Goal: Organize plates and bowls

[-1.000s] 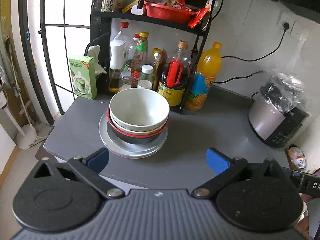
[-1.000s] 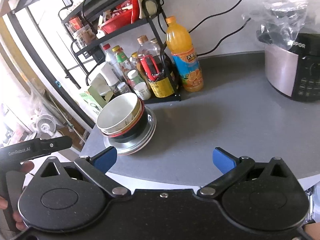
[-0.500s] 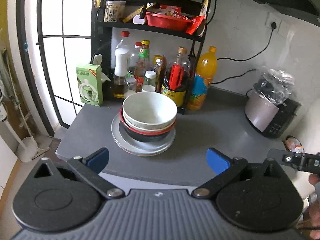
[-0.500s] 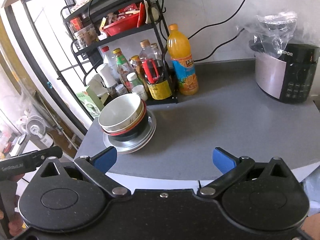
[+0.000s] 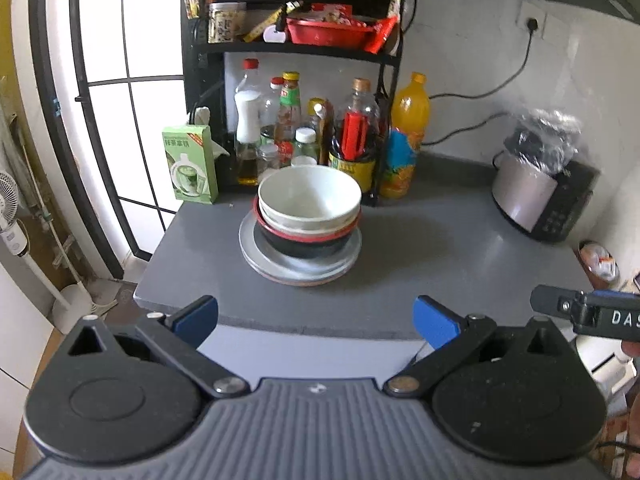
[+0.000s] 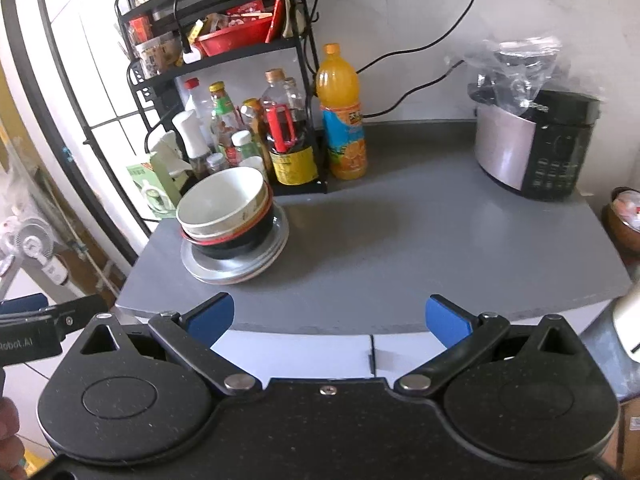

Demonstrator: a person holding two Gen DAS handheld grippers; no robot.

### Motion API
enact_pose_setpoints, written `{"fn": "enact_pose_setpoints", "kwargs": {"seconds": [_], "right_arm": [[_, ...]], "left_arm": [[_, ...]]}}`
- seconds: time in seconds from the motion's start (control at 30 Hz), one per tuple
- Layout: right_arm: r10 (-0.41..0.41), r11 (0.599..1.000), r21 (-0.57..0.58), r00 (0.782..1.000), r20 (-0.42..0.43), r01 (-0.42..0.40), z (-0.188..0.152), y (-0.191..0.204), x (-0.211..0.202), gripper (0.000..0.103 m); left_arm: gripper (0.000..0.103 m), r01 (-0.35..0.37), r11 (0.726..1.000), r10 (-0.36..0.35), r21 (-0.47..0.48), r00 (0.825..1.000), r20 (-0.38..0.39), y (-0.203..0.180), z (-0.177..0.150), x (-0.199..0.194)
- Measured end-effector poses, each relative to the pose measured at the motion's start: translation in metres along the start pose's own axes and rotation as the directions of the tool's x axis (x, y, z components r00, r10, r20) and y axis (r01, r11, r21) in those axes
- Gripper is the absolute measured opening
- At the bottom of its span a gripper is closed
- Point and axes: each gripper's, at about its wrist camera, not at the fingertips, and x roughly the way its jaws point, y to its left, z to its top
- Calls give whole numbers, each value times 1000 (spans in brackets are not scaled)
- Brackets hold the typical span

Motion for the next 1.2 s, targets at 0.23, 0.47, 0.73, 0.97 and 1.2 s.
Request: {"fn": "enact_pose_setpoints", "kwargs": {"seconds": [0.23,0.47,0.73,0.97,1.2], "right_arm": [[-40,999,8,999,6,40,-12,0,-7,103],[-50,999,-5,999,3,50,-19,4,-12,103],[-64,998,15,998,3,63,-20,7,-12,103],[-66,998,-13,998,2,66,-23,14,-10,103],[-59,998,-20,998,4,59,-20,16,-8,103]], "left_arm": [[103,20,999,-20,25,1000,-21,-11,-16,-4],[103,42,996,-41,73,999,-24,-19,-21,-4],[103,34,997,-33,71,999,-21,-15,-21,-2],[103,25,998,-24,51,1000,-15,-9,-18,1],[103,10,999,-9,38,1000,-26,-6,-18,4]]}}
